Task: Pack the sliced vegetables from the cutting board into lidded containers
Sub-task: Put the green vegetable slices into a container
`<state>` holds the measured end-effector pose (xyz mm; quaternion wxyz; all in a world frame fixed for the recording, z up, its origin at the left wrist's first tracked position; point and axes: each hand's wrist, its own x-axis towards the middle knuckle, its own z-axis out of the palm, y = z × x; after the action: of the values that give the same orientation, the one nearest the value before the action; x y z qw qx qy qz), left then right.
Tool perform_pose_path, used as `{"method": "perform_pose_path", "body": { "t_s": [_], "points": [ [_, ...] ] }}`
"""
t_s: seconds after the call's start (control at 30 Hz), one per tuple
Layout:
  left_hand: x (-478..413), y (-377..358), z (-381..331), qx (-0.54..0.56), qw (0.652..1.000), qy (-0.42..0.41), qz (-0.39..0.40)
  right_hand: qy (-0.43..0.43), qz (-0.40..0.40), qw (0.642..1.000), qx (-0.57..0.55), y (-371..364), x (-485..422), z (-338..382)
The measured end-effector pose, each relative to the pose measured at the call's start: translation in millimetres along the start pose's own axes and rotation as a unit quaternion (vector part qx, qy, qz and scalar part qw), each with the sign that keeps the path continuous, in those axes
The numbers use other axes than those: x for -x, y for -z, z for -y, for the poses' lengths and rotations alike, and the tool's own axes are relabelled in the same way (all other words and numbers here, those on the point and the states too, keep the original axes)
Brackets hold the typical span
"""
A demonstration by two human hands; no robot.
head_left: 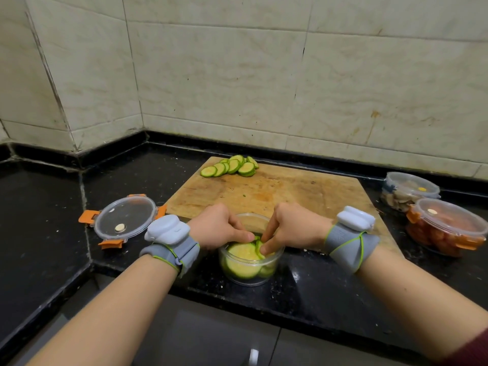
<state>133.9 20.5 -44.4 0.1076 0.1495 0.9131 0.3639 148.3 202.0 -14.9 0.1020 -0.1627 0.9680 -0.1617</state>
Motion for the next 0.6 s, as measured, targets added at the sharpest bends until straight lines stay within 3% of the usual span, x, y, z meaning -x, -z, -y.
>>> {"method": "perform_pose_path", "body": {
  "t_s": [0.17, 0.23, 0.3, 0.4, 0.6],
  "points": [
    [-3.2, 15.8, -5.0, 0.016, 0.999, -0.011, 0.040, 0.017, 0.030, 0.993, -0.109, 19.2, -12.1, -15.8],
    [-11.8, 25.2, -4.2, 0.080, 0.997, -0.016, 0.000, 0.022, -0.003, 0.988, -0.156, 30.4, -27.2, -22.7],
    [-31.0, 30.8, 1.2, 0.105, 0.990, -0.014, -0.090, 0.010, -0.047, 0.979, -0.197, 36.0, -48.6, -30.2],
    [-67.9, 28.9, 17.5, 0.038, 0.978, 0.012, -0.205, -0.026, -0.092, 0.975, -0.202, 31.7, -87.2, -44.1],
    [-138.0, 34.1, 53.8, -0.149, 0.951, 0.090, -0.255, -0.069, -0.120, 0.986, -0.092, 15.1, -162.3, -66.4]
  ]
}}
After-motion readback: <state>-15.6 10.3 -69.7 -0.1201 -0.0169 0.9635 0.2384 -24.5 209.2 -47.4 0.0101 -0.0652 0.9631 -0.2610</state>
